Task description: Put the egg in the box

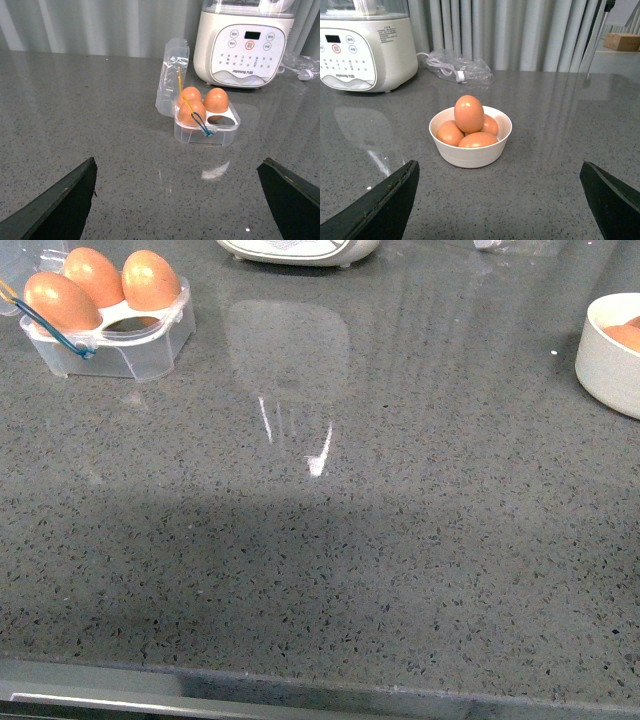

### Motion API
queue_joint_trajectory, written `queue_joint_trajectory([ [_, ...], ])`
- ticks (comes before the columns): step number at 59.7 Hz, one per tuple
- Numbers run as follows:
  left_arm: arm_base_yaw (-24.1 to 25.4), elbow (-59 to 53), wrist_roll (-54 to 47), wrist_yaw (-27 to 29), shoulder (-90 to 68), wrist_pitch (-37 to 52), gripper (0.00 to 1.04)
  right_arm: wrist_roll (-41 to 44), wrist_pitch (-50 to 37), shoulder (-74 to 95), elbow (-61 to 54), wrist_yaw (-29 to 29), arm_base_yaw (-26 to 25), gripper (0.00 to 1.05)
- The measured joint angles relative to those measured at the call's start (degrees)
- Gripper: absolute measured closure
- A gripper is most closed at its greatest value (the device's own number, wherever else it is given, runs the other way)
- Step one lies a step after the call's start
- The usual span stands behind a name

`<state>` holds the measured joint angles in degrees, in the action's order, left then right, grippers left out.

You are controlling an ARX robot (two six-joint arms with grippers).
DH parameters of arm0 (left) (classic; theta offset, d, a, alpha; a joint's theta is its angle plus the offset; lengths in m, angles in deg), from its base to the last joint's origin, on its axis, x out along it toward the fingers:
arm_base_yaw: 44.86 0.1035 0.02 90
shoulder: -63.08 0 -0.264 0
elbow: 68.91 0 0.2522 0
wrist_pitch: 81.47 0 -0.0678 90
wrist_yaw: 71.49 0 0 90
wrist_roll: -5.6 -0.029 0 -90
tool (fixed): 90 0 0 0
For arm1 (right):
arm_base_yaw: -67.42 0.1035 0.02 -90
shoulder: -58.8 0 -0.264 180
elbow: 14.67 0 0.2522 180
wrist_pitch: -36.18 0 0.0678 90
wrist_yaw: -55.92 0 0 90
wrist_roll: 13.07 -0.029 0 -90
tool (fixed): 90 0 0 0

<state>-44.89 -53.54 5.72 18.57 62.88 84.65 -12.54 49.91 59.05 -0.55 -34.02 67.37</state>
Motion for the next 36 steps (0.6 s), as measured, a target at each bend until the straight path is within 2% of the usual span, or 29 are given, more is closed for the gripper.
queue_joint_trajectory([
  [36, 0.0, 0.0, 0.0, 0.0, 0.0, 0.0, 0.07, 0.0, 0.0, 0.0, 0.0, 0.0, 0.0, 0.07],
])
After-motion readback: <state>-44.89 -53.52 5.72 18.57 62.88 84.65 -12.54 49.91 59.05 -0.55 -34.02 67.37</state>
